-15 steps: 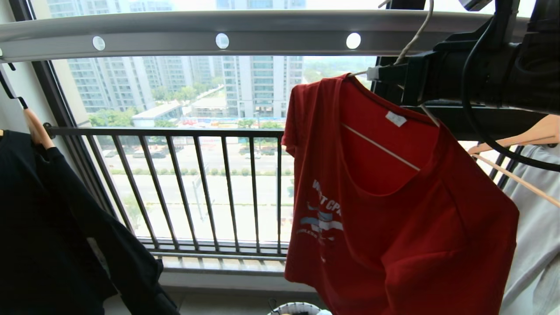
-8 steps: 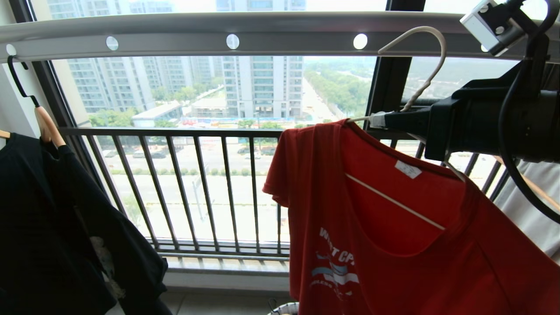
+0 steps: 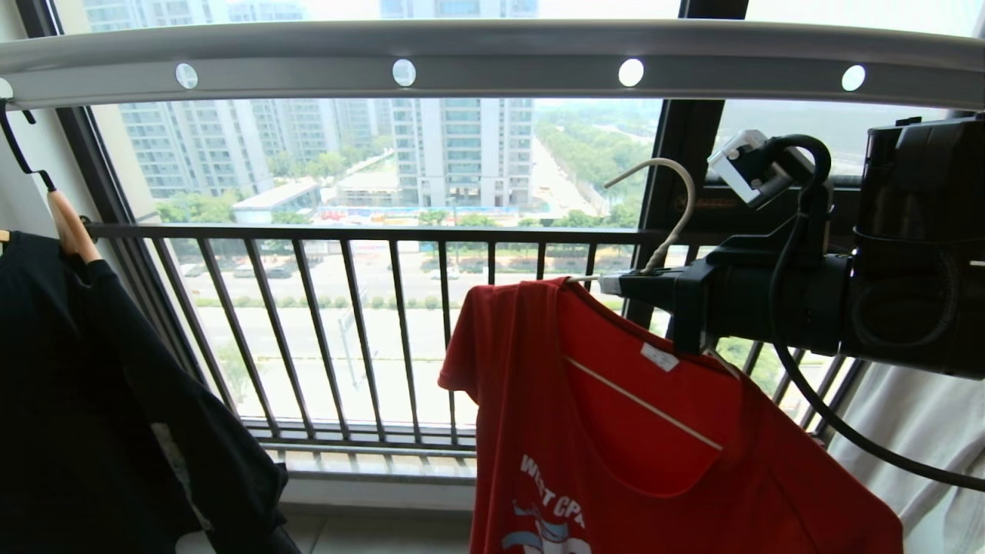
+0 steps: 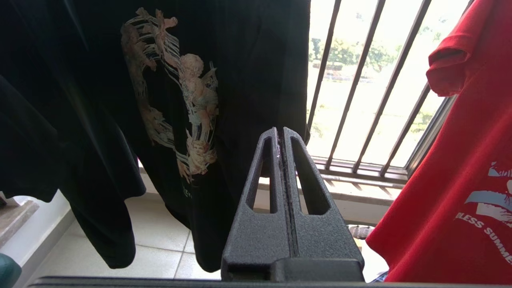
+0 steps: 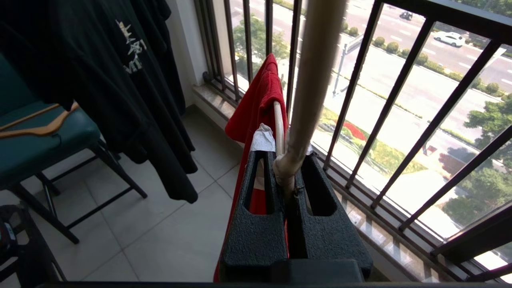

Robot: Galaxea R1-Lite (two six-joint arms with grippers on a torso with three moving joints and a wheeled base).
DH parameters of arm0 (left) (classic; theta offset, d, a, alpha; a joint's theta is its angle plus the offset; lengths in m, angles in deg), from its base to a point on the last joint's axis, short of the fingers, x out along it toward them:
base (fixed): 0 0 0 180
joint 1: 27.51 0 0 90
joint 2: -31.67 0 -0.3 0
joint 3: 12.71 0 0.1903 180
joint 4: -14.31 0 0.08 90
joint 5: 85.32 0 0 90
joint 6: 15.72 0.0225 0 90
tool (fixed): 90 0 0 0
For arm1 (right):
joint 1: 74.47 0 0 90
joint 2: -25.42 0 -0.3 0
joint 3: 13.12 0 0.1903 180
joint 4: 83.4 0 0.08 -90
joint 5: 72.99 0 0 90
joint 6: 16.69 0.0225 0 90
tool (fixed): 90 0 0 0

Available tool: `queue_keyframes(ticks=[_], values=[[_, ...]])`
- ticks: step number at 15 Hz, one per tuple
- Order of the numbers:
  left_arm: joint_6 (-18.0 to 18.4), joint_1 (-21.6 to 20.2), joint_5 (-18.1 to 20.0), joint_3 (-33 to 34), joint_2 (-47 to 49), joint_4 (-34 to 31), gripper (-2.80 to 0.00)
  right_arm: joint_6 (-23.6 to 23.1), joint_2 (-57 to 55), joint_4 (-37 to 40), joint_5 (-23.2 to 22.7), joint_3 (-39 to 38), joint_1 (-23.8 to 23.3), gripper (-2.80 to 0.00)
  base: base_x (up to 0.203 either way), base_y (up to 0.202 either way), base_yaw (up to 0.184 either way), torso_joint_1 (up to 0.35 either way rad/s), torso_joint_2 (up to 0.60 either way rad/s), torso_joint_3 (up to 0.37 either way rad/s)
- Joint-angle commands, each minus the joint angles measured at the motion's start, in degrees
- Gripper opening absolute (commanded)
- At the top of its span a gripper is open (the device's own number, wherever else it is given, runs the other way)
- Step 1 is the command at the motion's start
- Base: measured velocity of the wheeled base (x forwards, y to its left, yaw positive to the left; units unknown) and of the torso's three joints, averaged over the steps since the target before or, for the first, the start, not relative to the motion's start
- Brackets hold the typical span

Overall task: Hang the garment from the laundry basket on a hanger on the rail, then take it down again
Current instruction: Take the clothes off the clothes rack

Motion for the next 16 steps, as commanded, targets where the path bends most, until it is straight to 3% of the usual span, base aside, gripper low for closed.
queue_keyframes(ticks=[1, 7, 9, 11, 12, 16], values=[[-0.1, 0.0, 0.0, 0.0, 0.1, 0.0, -2.8, 0.0, -4.1, -3.8, -0.4, -0.7, -0.8, -2.8, 0.0, 0.0, 0.0, 0.0, 0.0, 0.0], [0.0, 0.0, -0.6, -0.1, 0.1, 0.1, -2.8, 0.2, -10.4, -5.2, -0.5, 0.9, -0.9, -2.8, 0.0, 0.0, 0.0, 0.0, 0.0, 0.0], [-0.4, 0.0, 0.0, -4.7, 1.7, -0.7, -2.8, 0.2, -10.6, -6.1, -0.4, 0.7, -0.9, -2.8, 0.0, 0.0, 0.0, 0.0, 0.0, 0.0], [-0.8, 0.2, 2.3, -11.5, 9.7, -1.3, -2.8, 0.2, -11.7, -6.2, -0.4, 0.7, -0.8, -2.8, 0.0, 0.0, 0.0, 0.0, 0.0, 0.0], [-1.0, 0.3, 5.2, -16.3, 15.4, -1.6, -2.8, 0.2, -12.0, -6.2, -0.5, 0.8, -0.8, -2.8, 0.0, 0.0, 0.0, 0.0, 0.0, 0.0], [-1.3, 1.6, 22.7, -33.3, 41.3, -2.4, -2.8, 0.2, -11.7, -6.2, -0.2, 1.0, -0.7, -2.8, 0.0, 0.0, 0.0, 0.0, 0.0, 0.0]])
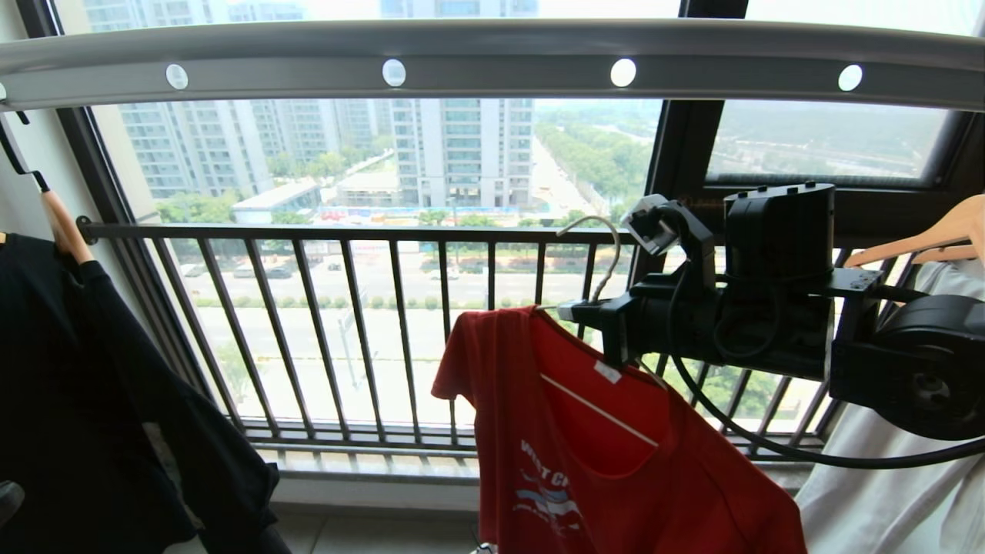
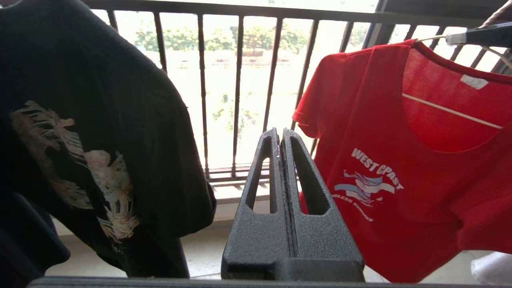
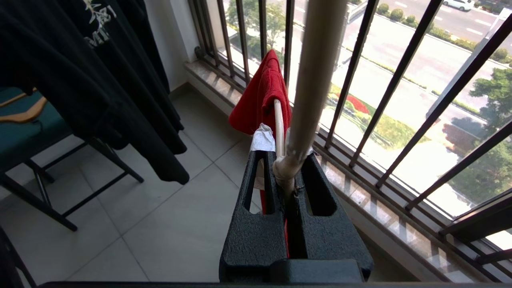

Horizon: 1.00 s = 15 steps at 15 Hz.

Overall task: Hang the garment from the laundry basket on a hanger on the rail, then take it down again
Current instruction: Take the clothes off the clothes rack

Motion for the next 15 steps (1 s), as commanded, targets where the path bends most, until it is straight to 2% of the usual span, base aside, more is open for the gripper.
queue_keyframes(ticks=[1, 4, 5, 8, 10, 11, 13, 14, 15], values=[[-0.2, 3.6, 7.9, -9.4, 22.7, -0.3, -2.8, 0.0, 0.1, -0.1, 0.1, 0.3, 0.0, -2.8, 0.0, 0.0, 0.0, 0.0, 0.0, 0.0], [-0.2, 16.0, 11.6, -19.4, 42.7, -0.2, -2.8, 0.0, 0.7, -0.1, 0.6, 0.4, -0.1, -2.8, 0.0, 0.0, 0.0, 0.0, 0.0, 0.0], [-0.2, 19.7, 11.5, -22.5, 48.6, -0.2, -2.8, 0.0, 0.8, -0.1, 1.7, 0.7, -0.1, -2.8, 0.0, 0.0, 0.0, 0.0, 0.0, 0.0], [-0.4, 26.3, 9.6, -30.0, 61.4, -0.1, -2.8, 0.1, 2.0, -0.1, 3.1, 1.2, 0.1, -2.8, 0.0, 0.0, 0.0, 0.0, 0.0, 0.0], [-2.2, 30.1, 5.6, -33.1, 66.6, 0.0, -2.8, 0.4, 2.1, -0.1, 3.3, 1.6, 0.1, -2.8, 0.0, 0.0, 0.0, 0.0, 0.0, 0.0], [-4.0, 31.9, 1.8, -33.6, 68.6, 0.4, -2.8, 0.3, 1.8, -0.1, 3.6, 1.6, 0.5, -2.8, 0.0, 0.0, 0.0, 0.0, 0.0, 0.0], [-7.0, 36.3, -6.3, -33.1, 70.6, 7.6, -2.8, 0.4, 0.9, 0.0, 3.9, 1.6, 1.6, -2.8, 0.0, 0.0, 0.0, 0.0, 0.0, 0.0], [-8.2, 38.6, -11.0, -32.7, 71.5, 10.0, 0.0, 0.4, 0.6, 0.0, 4.1, 1.6, 1.8, -2.8, 0.0, 0.0, 0.0, 0.0, 0.0, 0.0], [-8.9, 40.9, -16.9, -32.6, 73.0, 11.6, 0.0, 0.3, 0.2, 0.0, 4.3, 1.6, 1.9, -2.8, 0.0, 0.0, 0.0, 0.0, 0.0, 0.0]])
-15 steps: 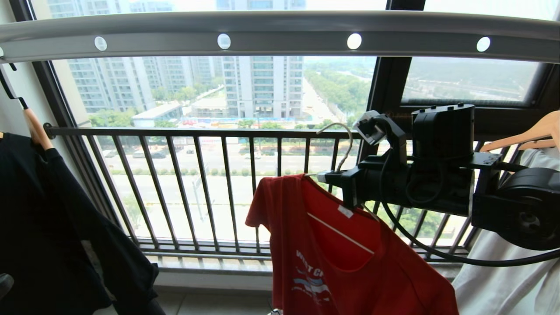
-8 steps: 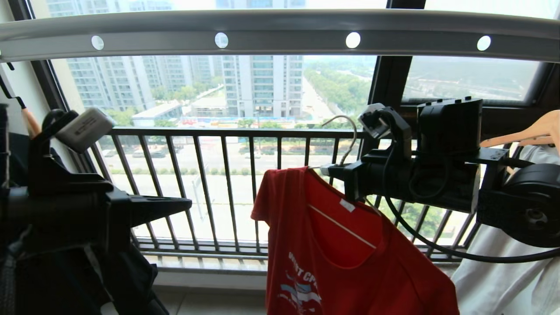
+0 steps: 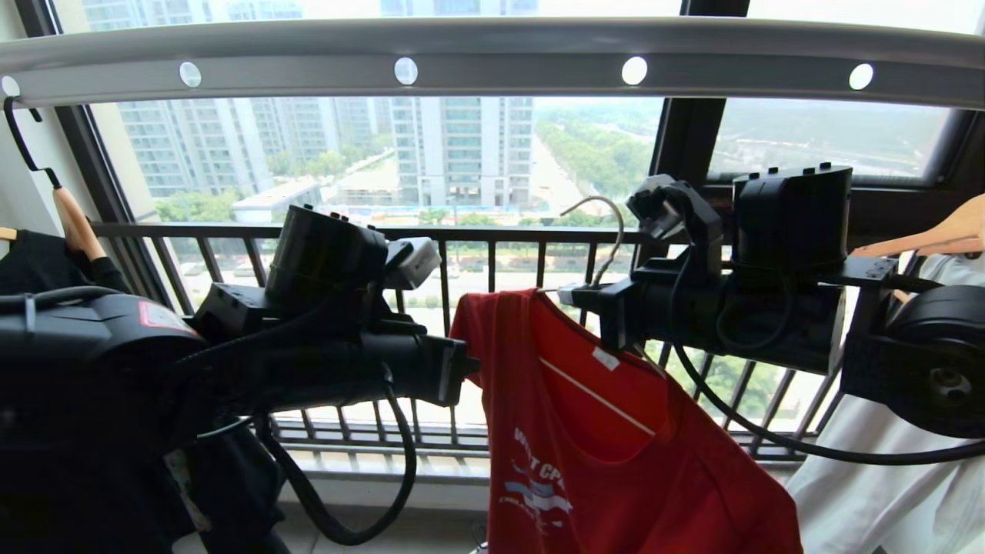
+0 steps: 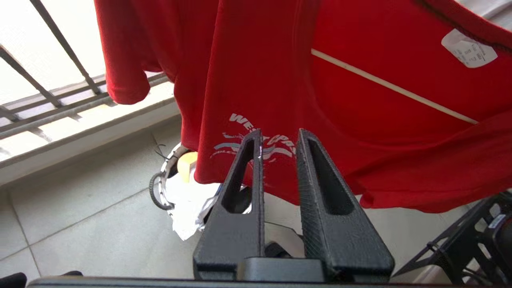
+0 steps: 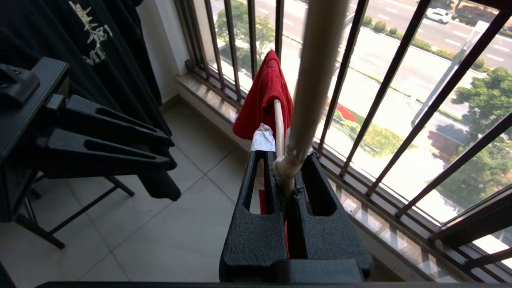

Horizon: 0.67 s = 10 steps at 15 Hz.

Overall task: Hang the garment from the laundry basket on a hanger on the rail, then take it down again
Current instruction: Take the clothes off the clothes rack

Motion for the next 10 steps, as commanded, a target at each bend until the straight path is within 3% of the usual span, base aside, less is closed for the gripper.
queue_keyframes(ticks=[1, 3, 5, 7, 10], values=[[-1.3, 5.4, -13.5, 0.1, 5.6, 3.7, 0.0, -0.1, -1.0, -0.1, 0.1, 0.0, 0.3, -2.8, 0.0, 0.0, 0.0, 0.0, 0.0, 0.0], [-2.1, 8.4, -21.6, -0.1, 8.5, 10.1, 0.0, -0.1, -0.9, -0.1, 0.2, 0.0, 0.3, -2.8, 0.0, 0.0, 0.0, 0.0, 0.0, 0.0], [-2.1, 9.9, -26.0, -0.4, 9.0, 12.0, 0.0, -0.1, -0.7, -0.1, 0.2, 0.0, 0.4, -2.8, 0.0, 0.0, 0.0, 0.0, 0.0, 0.0], [-1.9, 11.4, -34.1, -1.7, 9.5, 12.5, 0.0, -0.1, -0.4, -0.1, 0.2, -0.1, 1.1, -2.8, 0.0, 0.0, 0.0, 0.0, 0.0, 0.0], [-2.0, 11.5, -34.6, -2.5, 9.3, 12.5, 0.0, -0.1, 0.2, -0.1, 0.2, -0.3, 1.8, -2.8, 0.0, 0.0, 0.0, 0.0, 0.0, 0.0]])
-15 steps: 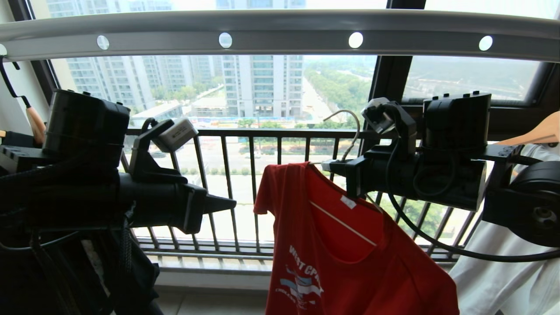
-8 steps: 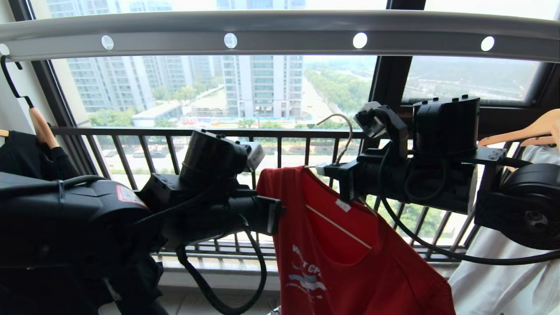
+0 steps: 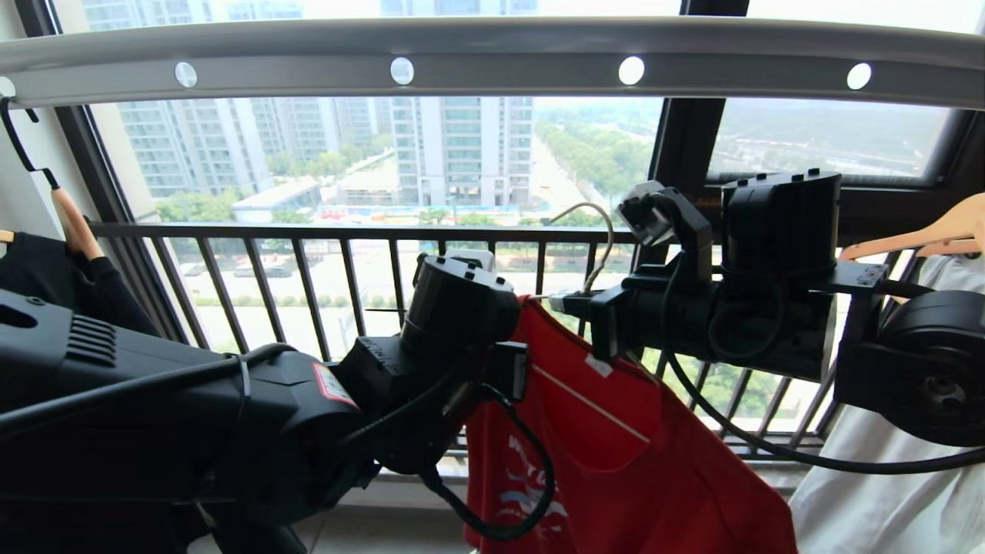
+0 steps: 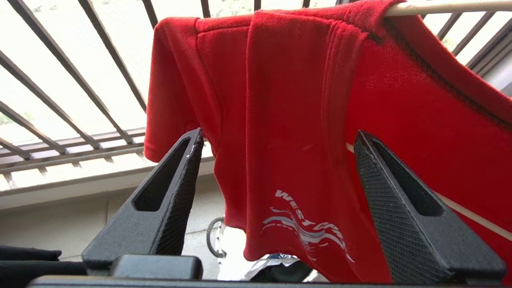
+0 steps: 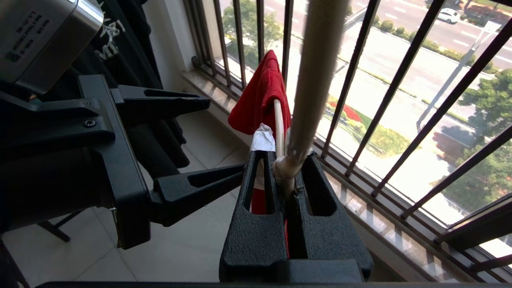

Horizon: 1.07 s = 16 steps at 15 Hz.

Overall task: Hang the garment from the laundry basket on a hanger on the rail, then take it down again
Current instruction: Take the clothes off the clothes rack

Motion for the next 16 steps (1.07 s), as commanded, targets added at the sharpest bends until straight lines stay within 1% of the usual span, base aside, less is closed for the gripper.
queue_keyframes(ticks=[1, 5, 7, 9, 12, 16], values=[[-0.1, 0.2, -0.3, -0.4, 0.0, 0.1, 0.0, 0.1, 0.5, -0.1, -0.1, -0.1, 0.5, -2.8, 0.0, 0.0, 0.0, 0.0, 0.0, 0.0], [0.1, 0.0, -1.0, -0.6, 0.9, 0.1, 0.0, 0.0, 2.1, 0.1, -0.1, -0.8, 2.1, -2.8, 0.0, 0.0, 0.0, 0.0, 0.0, 0.0], [0.9, -0.3, -3.5, -0.8, 1.1, 0.1, 0.0, 0.0, 2.7, 0.1, -0.1, -0.9, 2.4, -2.8, 0.0, 0.0, 0.0, 0.0, 0.0, 0.0], [2.7, -1.5, -5.5, -0.7, 1.3, 0.3, 0.0, 0.0, 3.3, 0.1, -0.1, -1.0, 2.4, -2.8, 0.0, 0.0, 0.0, 0.0, 0.0, 0.0], [5.4, -4.4, -5.6, -0.6, 0.8, 3.2, 0.0, 0.0, 3.1, 0.1, -0.1, -1.0, 2.4, -2.8, 0.0, 0.0, 0.0, 0.0, 0.0, 0.0], [5.9, -4.5, -5.6, -0.3, 0.8, 3.4, 0.0, 0.0, 2.8, 0.0, 0.0, -0.9, 2.3, -2.8, 0.0, 0.0, 0.0, 0.0, 0.0, 0.0]])
